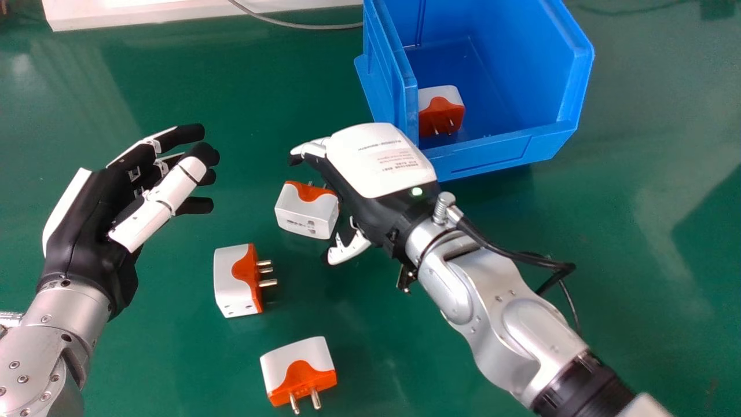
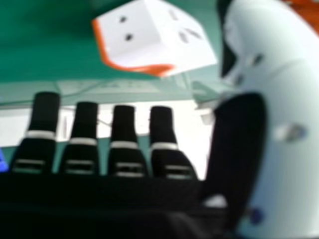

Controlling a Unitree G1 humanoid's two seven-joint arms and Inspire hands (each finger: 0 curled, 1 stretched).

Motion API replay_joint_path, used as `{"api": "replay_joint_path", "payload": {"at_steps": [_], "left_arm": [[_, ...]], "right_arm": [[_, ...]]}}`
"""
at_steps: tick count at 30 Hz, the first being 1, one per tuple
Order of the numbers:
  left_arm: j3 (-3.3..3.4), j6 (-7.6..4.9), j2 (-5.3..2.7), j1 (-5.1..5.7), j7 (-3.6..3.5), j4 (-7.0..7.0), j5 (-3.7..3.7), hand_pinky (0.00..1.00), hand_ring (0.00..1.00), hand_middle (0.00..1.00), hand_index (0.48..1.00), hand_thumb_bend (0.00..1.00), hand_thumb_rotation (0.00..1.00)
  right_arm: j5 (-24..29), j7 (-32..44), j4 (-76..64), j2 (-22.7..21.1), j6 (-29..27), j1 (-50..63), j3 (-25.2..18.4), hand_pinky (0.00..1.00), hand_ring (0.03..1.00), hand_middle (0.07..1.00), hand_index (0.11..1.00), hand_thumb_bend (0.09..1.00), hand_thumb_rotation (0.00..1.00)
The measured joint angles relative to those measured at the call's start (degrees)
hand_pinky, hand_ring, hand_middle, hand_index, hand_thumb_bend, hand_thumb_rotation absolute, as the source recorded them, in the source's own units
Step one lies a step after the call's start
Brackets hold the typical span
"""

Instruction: Pick all objects and put in blue box

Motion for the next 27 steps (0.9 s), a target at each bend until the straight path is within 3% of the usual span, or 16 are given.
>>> {"api": "replay_joint_path", "payload": {"at_steps": [10, 20, 27], "left_arm": [[-0.15, 0.45, -0.01, -0.23, 0.13, -0.46, 0.03, 0.69, 0.77, 0.76, 0.802, 0.55, 0.5], [-1.15, 0.76, -1.0, -0.39, 0.95, -0.74, 0.12, 0.7, 0.78, 0.76, 0.807, 0.54, 0.49], [-1.23, 1.57, -1.09, -0.46, 1.56, -1.89, 0.11, 0.7, 0.78, 0.77, 0.808, 0.54, 0.5]], "right_arm": [[0.18, -0.56, 4.52, 1.41, 0.26, -3.97, 1.65, 0.7, 0.822, 0.861, 0.81, 0.405, 0.0], [0.18, 1.05, 6.43, 1.41, 0.41, -6.7, 3.06, 0.7, 0.83, 0.869, 0.829, 0.438, 0.0], [0.17, 2.38, 7.42, 1.31, 0.35, -7.91, 4.13, 0.7, 0.832, 0.873, 0.833, 0.437, 0.0]]}}
